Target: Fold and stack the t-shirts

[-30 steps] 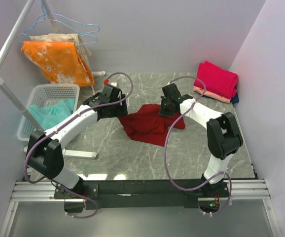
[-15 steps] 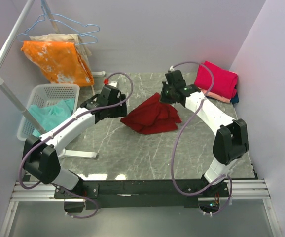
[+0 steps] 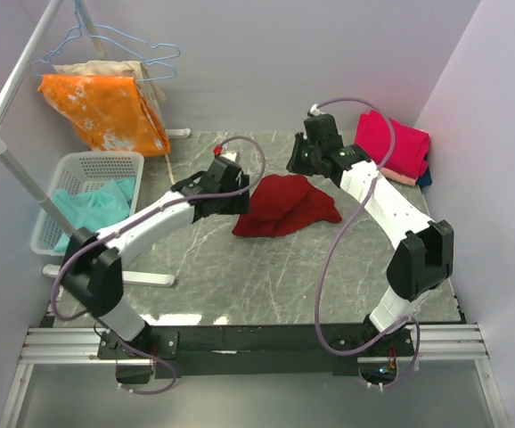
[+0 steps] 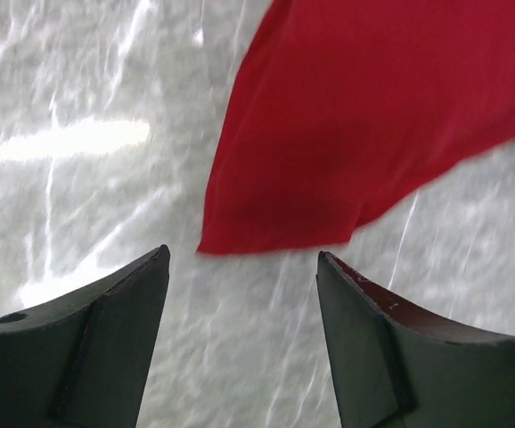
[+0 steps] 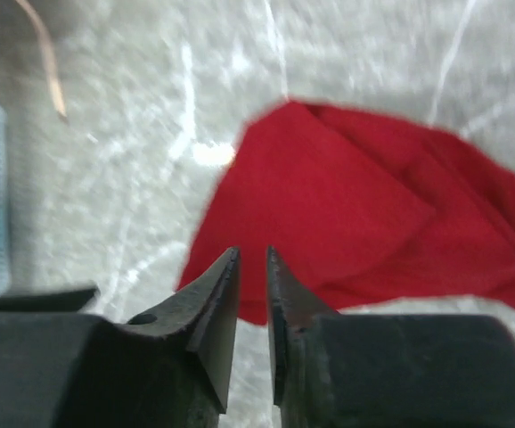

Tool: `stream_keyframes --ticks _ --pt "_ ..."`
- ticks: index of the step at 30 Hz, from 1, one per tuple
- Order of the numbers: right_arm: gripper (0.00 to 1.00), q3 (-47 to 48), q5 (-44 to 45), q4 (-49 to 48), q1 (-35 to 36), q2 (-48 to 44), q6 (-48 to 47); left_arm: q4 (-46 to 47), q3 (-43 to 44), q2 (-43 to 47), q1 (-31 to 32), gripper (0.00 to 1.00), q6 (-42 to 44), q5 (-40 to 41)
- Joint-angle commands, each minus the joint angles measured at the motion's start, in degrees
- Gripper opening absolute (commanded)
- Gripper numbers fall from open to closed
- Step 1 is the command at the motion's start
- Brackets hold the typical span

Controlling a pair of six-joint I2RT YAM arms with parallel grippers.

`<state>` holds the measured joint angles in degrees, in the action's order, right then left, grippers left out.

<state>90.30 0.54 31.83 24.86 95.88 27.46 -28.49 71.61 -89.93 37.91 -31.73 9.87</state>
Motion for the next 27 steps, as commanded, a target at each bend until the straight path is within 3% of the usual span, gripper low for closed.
stream_keyframes --ticks 1,3,7,12,22,27 --pt "0.27 -2.4 1.6 2.1 -1.3 -3.0 2.1 0.8 8.9 -7.3 -0.1 0.72 -4.7 1.1" --pt "0.35 -4.8 4.0 3.1 -3.2 -4.2 3.6 0.4 14.0 -10.4 -0.1 0.72 -5.4 -0.7" --pt "0.39 -15.6 3.3 -1.4 -6.7 -9.6 6.5 0.8 24.0 -18.7 -0.1 0.71 -5.5 -5.1" --pt "0.43 -19.2 4.8 -1.0 -9.5 -12.0 7.1 0.3 34.0 -27.7 0.7 0.70 -4.1 -7.6" --pt "0.45 -24.2 1.1 -2.1 -14.3 -12.2 9.6 -8.1 57.2 -45.6 5.6 0.71 0.5 2.6" --pt "0.45 -26.1 0.2 -2.4 -15.6 -13.5 9.3 -7.0 57.9 -48.1 5.9 0.67 0.2 5.2"
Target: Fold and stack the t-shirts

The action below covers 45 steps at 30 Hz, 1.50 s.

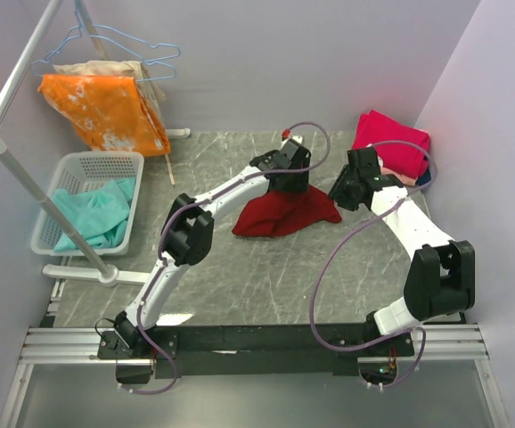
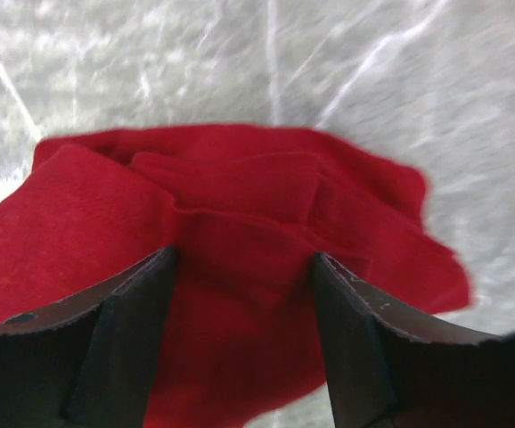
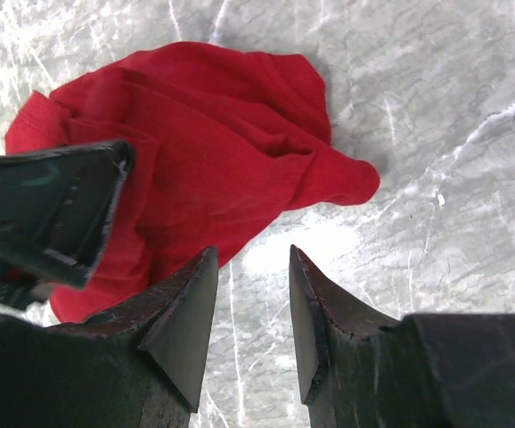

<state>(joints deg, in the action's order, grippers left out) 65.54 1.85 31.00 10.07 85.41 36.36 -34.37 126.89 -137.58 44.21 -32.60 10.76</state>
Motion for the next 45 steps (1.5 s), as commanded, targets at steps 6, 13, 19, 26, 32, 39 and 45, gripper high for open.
stream_keyframes --ticks 6,13,19,26,32,39,45 --pt "0.45 -3.5 -1.7 -2.1 -1.5 -4.2 0.6 -2.4 2.2 -0.9 -0.5 0.46 1.5 9.0" --pt "0.45 -6.6 -3.9 -3.0 -1.5 -3.6 1.6 -0.5 -2.8 5.1 -0.5 0.28 0.6 15.9" --pt "0.48 -9.5 -6.8 -5.9 -1.5 -2.2 1.9 0.2 -4.9 10.8 -0.5 0.08 1.7 16.9" --pt "0.53 -10.1 -9.9 -9.6 -1.5 -0.4 0.9 -2.0 -5.6 13.7 -0.4 0.01 1.8 19.2" --pt "0.53 -7.4 -12.0 -12.9 -1.5 2.0 0.9 -4.7 -7.4 17.2 -0.5 0.01 1.1 23.5" --pt "0.53 -1.3 -10.9 -11.9 -1.5 9.9 0.8 -10.4 -15.2 27.8 -0.4 0.01 -7.6 41.3" --pt "0.53 5.8 -8.4 -10.6 -1.5 18.6 0.7 -10.1 -22.8 39.9 -0.4 0.01 -10.6 49.9"
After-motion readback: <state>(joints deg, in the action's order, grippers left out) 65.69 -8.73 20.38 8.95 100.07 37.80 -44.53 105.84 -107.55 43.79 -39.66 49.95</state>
